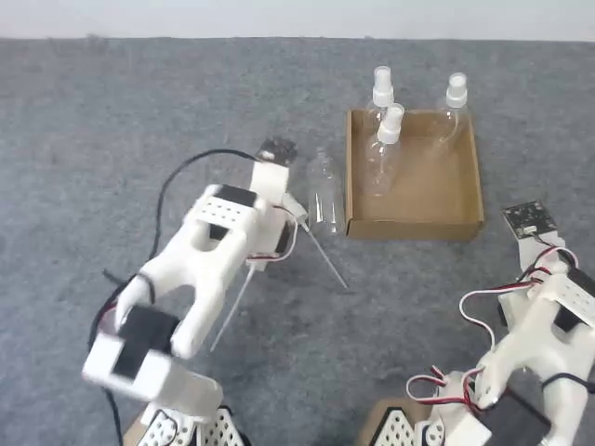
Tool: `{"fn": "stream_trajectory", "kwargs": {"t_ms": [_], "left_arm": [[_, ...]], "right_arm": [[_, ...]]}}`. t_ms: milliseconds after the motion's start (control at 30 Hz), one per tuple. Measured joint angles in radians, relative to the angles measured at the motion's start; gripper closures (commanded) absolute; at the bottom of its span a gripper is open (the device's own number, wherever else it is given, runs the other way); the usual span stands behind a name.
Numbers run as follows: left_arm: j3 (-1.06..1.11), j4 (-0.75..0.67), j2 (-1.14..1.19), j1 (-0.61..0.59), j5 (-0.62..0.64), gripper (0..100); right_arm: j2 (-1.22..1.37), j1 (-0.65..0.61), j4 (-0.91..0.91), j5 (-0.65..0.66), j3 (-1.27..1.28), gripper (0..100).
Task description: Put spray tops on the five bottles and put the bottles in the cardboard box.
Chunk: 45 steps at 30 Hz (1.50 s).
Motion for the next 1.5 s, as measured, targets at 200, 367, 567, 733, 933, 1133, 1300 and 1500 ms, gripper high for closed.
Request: {"fn": "stream_trajectory", "kwargs": {"t_ms": [200, 367, 567, 733, 933, 1133, 1300, 1500], "left_arm": [[0.002, 0.144, -0.296, -0.028, -0.017, 97], [0.074, 0.17, -0.482, -0.025, -0.018, 97], [0.203, 0.101, -0.543, -0.025, -0.02, 97], [0.222, 0.084, -0.545, -0.025, -0.02, 97], [0.222, 0.084, -0.545, -0.025, -0.02, 97], [0.222, 0.084, -0.545, -0.025, -0.02, 97], [0.238, 0.084, -0.545, -0.025, -0.02, 97], [0.238, 0.084, -0.546, -0.025, -0.02, 97]], "right_arm": [[0.014, -0.006, 0.014, -0.005, -0.012, 78.7], [0.025, -0.008, 0.048, -0.063, -0.031, 78.6], [0.025, -0.023, 0.222, -0.077, -0.189, 78.5], [0.025, -0.025, 0.311, -0.077, -0.261, 78.5], [0.063, -0.028, 0.321, -0.057, -0.261, 78.5], [0.183, -0.029, 0.261, -0.063, -0.261, 78.9], [0.216, -0.029, 0.242, -0.072, -0.261, 79.9], [0.262, -0.029, 0.235, -0.069, -0.262, 94.6]]}}
